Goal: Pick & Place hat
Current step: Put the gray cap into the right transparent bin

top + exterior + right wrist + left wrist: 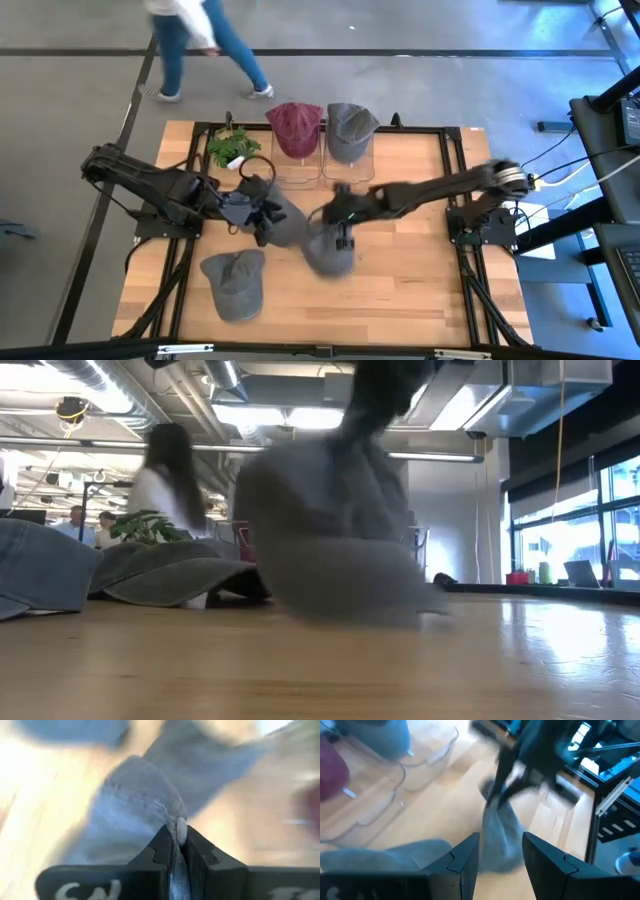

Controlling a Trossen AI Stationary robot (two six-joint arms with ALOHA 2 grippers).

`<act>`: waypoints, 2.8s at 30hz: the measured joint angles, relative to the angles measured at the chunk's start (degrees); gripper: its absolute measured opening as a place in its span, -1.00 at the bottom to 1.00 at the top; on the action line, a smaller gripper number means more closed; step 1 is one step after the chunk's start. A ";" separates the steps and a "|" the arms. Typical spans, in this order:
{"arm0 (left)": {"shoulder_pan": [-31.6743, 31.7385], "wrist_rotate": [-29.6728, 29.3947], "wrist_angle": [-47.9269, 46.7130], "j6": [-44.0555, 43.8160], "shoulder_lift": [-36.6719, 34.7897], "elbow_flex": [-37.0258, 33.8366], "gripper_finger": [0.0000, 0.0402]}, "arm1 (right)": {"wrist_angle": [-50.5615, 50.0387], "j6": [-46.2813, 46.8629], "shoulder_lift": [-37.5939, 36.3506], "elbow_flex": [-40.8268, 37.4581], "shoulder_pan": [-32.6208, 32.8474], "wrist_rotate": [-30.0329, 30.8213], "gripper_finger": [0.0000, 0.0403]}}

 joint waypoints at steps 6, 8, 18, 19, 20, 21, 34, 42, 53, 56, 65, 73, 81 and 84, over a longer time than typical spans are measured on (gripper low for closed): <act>0.28 -0.52 0.20 4.03 -0.76 0.00 -0.29 | -0.86 1.08 -13.39 0.04 -5.39 13.34 -0.85; 0.28 -0.73 0.23 5.25 -0.76 0.00 -0.29 | 0.19 1.13 -16.79 0.12 -7.88 15.91 -0.85; 3.39 -0.75 0.37 10.09 -2.83 0.00 -0.29 | 2.40 -2.83 -18.98 0.15 -22.92 13.87 -0.85; 3.65 -0.75 0.19 11.18 -3.52 0.00 -0.29 | 2.34 -3.08 -17.99 0.15 -24.40 13.31 -0.85; 3.85 -0.83 0.28 11.98 -4.30 0.00 -0.29 | 2.42 -3.41 -16.99 0.15 -25.82 12.85 -0.85; 4.08 -1.02 0.28 12.44 -5.25 0.00 -0.29 | 2.48 -4.16 -15.98 0.15 -27.20 12.66 -0.85; 4.68 -7.30 0.22 14.52 -10.88 0.00 -0.29 | 4.23 -9.11 -2.31 0.15 -35.62 6.17 -0.85; 4.68 -8.64 -8.76 5.14 -10.51 0.00 -0.29 | 5.02 -10.66 1.15 0.15 -35.32 17.02 -0.58; 4.68 -10.09 -25.23 -18.33 -7.21 0.00 -0.29 | 4.73 -13.43 -0.25 0.20 -34.20 16.81 -0.22; 4.70 -11.18 -28.55 -21.40 -5.37 0.00 -0.29 | 4.98 -13.57 -0.25 0.20 -34.20 17.17 -0.06; 10.14 -3.98 -26.04 -24.01 -5.63 -7.02 -0.29 | 8.74 -11.69 -7.05 0.17 -29.78 16.72 0.16; 17.85 5.26 -8.04 -27.79 -10.33 -25.47 -0.29 | 9.07 -6.91 -12.27 0.28 -23.34 6.25 0.16; 19.90 8.29 1.73 -33.23 -10.14 -37.51 -0.29 | 8.78 -5.97 -12.27 0.24 -21.11 6.20 0.16; 20.02 8.89 6.44 -34.43 -10.08 -40.85 -0.29 | 8.75 -5.97 -12.27 0.24 -21.13 6.20 0.16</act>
